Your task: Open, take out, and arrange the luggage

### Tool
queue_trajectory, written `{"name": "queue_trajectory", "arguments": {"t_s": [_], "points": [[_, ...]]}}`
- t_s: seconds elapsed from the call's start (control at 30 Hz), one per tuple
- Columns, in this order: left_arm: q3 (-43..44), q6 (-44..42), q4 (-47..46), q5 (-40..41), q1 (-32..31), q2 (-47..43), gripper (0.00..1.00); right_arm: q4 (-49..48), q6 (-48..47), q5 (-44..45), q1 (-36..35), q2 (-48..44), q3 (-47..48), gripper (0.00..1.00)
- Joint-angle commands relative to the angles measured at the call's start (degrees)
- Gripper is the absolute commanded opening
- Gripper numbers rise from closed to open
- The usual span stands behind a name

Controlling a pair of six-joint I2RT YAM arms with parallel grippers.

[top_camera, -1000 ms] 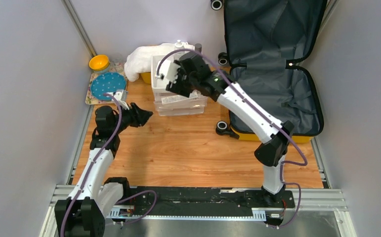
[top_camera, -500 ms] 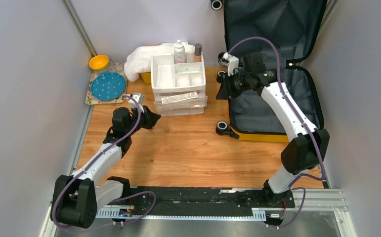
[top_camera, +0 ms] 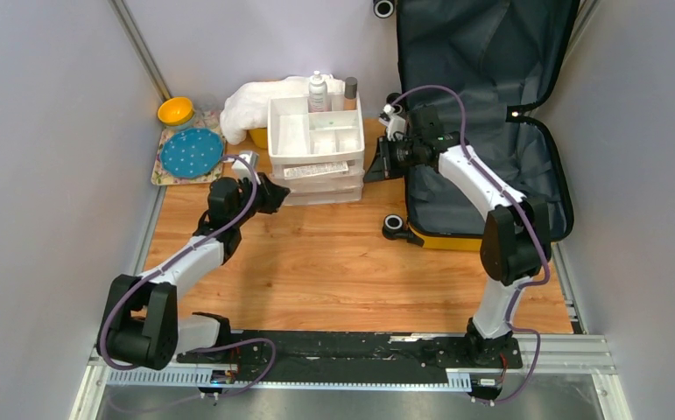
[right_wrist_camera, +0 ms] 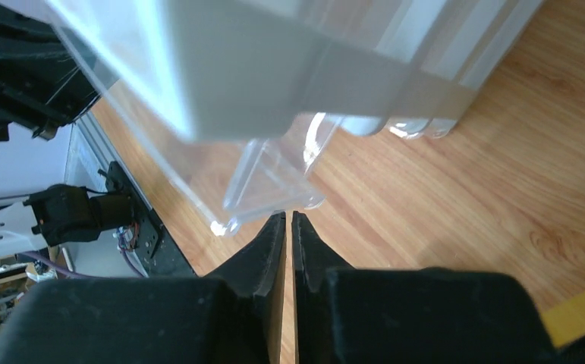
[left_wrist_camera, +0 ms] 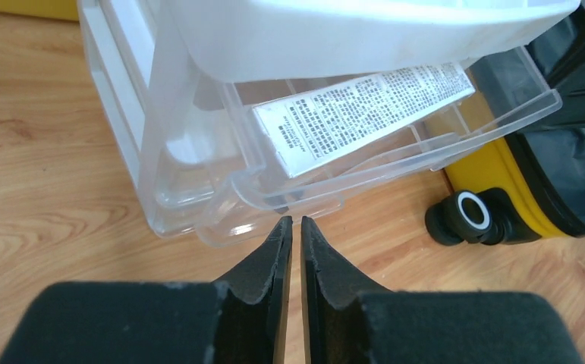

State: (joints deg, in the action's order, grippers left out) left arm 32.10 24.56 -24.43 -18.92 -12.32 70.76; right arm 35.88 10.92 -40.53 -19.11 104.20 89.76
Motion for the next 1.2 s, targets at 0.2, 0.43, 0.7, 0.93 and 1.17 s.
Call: {"name": "queue_trajectory", "arguments": {"t_s": [0.2,0.43,0.7,0.93,1.17], "points": [[4.8,1.1,-8.3,1.1,-0.7,4.8,0.18,-5.2,5.6,3.5,-0.4,8.6,10.1,0.08],[5.9,0.5,-9.1,4.8,-0.9,6.4,0.27,-7.5,10.6,4.0,-0.4,8.7,10.7,0.1],[7.5,-2.4,-10.5,6.9,-0.8,7.0,0.32,-8.7,14.0,4.7,0.0,9.4,10.7,0.12],[15.3,-10.0,14.7,-2.0,-0.9,0.8,0.43,-6.6,10.9,3.8,2.6,4.9,8.9,0.19],[34.0,-13.1,34.3,13.6,-7.1,3.5,0.54,-3.8,3.7,5.9,7.1,-5.0,3.6,0.24]]}}
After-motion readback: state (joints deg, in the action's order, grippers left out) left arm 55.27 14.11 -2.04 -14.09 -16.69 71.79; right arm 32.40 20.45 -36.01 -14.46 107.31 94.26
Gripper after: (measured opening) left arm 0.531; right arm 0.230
